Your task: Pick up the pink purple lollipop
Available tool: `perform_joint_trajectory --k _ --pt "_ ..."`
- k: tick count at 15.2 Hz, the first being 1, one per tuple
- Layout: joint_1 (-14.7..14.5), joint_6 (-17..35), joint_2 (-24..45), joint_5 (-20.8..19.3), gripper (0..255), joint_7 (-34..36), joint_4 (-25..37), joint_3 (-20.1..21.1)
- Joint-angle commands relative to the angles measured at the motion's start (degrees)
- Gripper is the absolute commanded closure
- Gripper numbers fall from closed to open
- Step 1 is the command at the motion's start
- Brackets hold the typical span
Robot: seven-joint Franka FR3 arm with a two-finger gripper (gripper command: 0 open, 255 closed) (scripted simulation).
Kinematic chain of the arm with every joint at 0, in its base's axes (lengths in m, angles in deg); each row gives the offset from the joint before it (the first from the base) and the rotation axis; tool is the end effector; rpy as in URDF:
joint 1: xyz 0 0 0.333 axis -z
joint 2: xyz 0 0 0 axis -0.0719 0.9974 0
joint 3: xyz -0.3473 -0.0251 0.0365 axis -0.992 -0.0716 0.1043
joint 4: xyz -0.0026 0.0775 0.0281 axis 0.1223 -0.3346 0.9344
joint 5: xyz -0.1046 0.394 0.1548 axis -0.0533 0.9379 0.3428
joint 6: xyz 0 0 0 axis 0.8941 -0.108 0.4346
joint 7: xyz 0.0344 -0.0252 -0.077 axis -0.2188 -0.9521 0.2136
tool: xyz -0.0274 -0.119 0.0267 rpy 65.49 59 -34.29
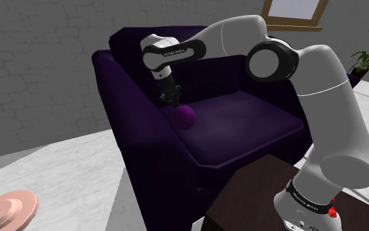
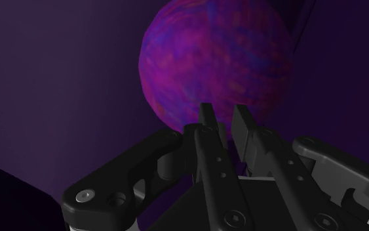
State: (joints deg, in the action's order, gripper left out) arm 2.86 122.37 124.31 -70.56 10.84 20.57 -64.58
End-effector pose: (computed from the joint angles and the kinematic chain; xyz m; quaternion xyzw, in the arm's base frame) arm 0.7566 0.0387 0.3435 0.9766 -0.0444 -0.1725 0.1208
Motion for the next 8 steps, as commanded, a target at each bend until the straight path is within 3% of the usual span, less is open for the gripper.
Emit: perform_joint_trajectory --k 1,8 --pt "0.01 0.05 -0.05 0.00 255 0.01 -0.15 0.00" --pt "-0.27 -4.74 -0.78 0.06 255 -0.92 4.00 -0.04"
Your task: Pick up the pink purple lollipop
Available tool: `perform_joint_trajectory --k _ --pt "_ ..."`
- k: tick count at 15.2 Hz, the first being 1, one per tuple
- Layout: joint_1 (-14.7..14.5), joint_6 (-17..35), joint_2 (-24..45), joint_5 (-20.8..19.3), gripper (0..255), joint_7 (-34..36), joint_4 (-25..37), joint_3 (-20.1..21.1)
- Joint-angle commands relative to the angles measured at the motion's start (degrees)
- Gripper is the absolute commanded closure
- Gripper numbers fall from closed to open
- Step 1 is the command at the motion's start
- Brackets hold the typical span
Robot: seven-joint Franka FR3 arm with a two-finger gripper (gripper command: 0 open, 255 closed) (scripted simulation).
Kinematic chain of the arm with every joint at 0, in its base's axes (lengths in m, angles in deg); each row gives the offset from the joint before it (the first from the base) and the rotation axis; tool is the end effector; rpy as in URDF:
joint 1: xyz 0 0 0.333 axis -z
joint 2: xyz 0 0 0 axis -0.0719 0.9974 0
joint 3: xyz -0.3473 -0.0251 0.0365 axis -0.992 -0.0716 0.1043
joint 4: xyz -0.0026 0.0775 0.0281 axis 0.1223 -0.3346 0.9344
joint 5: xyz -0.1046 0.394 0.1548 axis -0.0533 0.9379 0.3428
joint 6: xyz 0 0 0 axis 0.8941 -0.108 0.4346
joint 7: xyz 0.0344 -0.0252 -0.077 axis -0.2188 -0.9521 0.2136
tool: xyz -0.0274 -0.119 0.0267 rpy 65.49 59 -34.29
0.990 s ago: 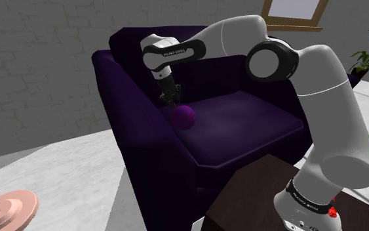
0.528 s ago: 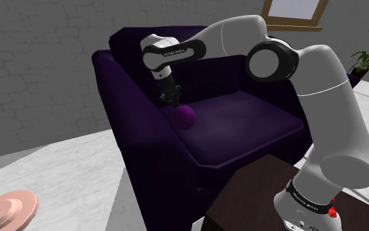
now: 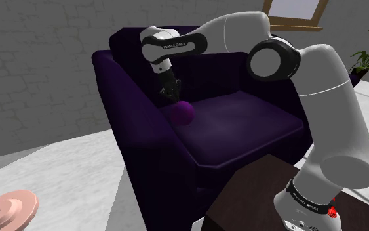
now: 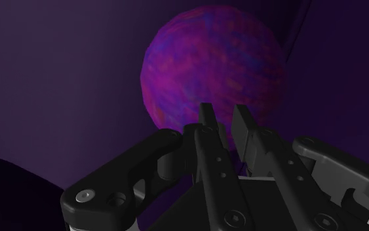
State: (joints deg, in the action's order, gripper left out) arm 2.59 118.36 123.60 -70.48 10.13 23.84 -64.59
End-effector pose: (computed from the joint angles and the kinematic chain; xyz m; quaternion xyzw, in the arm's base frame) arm 0.7566 0.0396 0.3773 0.9764 -0.0443 -0.1733 0.1208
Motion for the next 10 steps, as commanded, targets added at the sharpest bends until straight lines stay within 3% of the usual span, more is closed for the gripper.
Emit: perform_joint_trajectory --k 1,10 --pt "-0.05 -1.46 -0.11 -0.02 255 -0.35 1.44 -0.04" --pt "-0.51 -7.08 0.27 -0.13 255 -1.46 7.56 -0.19"
